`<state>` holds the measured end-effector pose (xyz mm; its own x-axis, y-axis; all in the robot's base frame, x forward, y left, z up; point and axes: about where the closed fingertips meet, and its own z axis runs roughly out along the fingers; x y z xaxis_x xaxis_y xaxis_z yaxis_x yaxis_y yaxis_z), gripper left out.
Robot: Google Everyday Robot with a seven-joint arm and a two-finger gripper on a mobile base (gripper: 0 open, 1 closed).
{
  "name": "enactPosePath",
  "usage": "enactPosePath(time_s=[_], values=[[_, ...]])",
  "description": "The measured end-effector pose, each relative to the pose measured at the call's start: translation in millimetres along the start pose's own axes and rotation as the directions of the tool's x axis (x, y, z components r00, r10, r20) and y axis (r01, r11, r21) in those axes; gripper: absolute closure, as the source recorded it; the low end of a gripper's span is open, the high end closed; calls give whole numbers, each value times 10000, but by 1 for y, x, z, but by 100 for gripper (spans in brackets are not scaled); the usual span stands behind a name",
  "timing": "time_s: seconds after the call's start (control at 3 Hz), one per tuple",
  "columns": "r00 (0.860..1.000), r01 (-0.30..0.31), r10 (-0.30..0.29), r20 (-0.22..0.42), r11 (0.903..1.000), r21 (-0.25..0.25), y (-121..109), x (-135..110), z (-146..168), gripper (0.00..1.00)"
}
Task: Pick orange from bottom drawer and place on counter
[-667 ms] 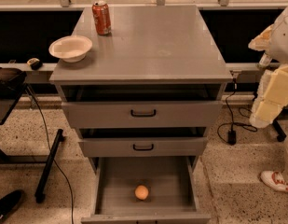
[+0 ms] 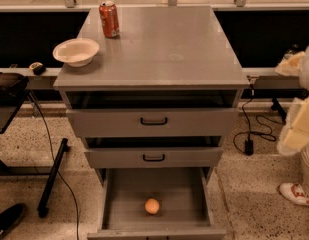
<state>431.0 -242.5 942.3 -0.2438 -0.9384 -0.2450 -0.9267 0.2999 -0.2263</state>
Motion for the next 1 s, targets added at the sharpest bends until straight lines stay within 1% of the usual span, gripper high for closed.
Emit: enactPosePath(time_s=[0.33, 0.67, 1.0], values=[[9984, -309, 309, 479, 9995, 0, 7, 30, 19, 0], [9979, -322, 315, 560, 9994, 108, 7, 31, 18, 0], [9940, -673, 674, 860, 9977, -48, 7, 31, 51, 0]])
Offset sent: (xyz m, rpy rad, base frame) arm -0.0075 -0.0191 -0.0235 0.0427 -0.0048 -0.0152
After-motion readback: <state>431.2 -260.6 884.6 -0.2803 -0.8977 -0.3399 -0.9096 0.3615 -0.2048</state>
